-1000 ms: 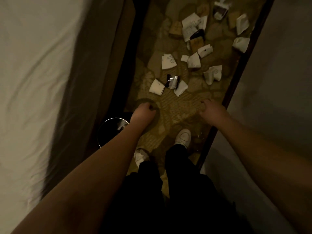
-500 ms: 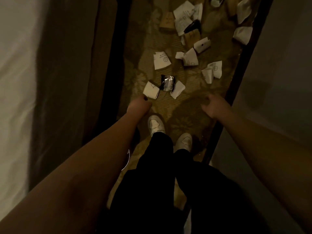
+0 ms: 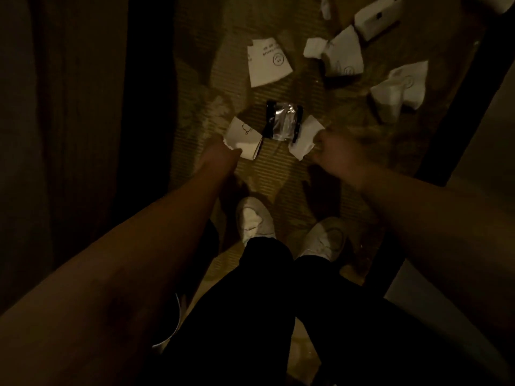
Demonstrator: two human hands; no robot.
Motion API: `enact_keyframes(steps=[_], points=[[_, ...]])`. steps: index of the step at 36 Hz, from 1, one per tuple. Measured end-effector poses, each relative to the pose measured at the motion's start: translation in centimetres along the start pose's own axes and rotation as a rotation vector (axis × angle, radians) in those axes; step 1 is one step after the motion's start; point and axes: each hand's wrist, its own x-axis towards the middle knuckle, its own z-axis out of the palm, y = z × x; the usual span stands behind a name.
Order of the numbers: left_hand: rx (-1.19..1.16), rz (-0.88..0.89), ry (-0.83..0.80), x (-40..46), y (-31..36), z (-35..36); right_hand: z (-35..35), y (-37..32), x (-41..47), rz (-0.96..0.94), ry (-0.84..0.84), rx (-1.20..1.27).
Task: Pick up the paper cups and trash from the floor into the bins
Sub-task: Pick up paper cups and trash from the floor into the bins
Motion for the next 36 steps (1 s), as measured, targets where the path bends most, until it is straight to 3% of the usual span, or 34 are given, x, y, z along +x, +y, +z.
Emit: enact_keyframes(steps=[5, 11, 17, 22, 26, 30, 36], points=[[-0.003, 0.012, 0.084, 4.2, 0.1, 2.5, 4.2, -0.7, 4.2, -0.279, 0.127, -0.123], [-0.052, -0.014, 0.122, 7.5, -0.2, 4.4, 5.5, -1.7, 8.1, -0.326, 0.096, -0.263], [0.055, 0.030, 0.157, 8.8, -0.3, 5.3, 6.9, -0.7, 9.5, -0.289, 0.147, -0.328], [-0.149, 0.031, 0.114, 8.6, -0.5, 5.2, 7.1, -0.2, 8.8, -0.314, 0.206, -0.286], [-0.177, 0.049, 0.103, 7.0, 0.0, 4.4, 6.2, 0.9, 6.9, -0.312, 0.330, -0.094], [-0.299, 0.054, 0.058, 5.3, -0.3, 3.4, 4.7, 2.9, 5.0, -0.200, 0.337, 0.139], [-0.424, 0.068, -0.251, 3.7, 0.7, 2.9, 3.8, 6.2, 3.8, 0.121, 0.260, 0.575]])
